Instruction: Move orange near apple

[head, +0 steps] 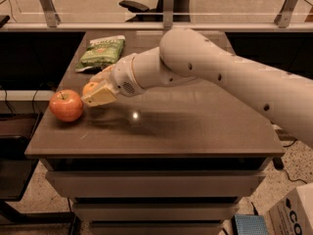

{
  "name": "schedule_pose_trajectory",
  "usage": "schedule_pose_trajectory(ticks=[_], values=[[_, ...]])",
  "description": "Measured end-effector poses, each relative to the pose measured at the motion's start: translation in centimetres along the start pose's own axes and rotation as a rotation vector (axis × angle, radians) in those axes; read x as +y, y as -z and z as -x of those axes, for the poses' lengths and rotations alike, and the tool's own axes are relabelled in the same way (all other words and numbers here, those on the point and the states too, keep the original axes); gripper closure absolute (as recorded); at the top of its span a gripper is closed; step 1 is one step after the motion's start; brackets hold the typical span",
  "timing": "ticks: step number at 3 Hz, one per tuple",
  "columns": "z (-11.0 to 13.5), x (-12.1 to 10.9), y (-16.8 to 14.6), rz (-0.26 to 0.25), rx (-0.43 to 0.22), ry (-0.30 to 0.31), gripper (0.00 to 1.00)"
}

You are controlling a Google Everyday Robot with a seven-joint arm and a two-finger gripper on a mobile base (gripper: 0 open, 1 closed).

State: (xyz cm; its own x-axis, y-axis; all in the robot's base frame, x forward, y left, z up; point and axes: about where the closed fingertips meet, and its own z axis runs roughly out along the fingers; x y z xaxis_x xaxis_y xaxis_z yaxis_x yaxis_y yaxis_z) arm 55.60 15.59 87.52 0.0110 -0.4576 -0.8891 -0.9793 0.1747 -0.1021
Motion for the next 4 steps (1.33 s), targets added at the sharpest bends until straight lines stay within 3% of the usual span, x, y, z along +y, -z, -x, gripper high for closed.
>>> schedule_pose_trajectory(ticks=[2, 4], values=[[-1.45, 0.00, 0.75, -0.028, -0.007, -0.023, 1.00], [-1.77, 0.23, 0.52, -0.020, -0.015, -0.030, 0.59]])
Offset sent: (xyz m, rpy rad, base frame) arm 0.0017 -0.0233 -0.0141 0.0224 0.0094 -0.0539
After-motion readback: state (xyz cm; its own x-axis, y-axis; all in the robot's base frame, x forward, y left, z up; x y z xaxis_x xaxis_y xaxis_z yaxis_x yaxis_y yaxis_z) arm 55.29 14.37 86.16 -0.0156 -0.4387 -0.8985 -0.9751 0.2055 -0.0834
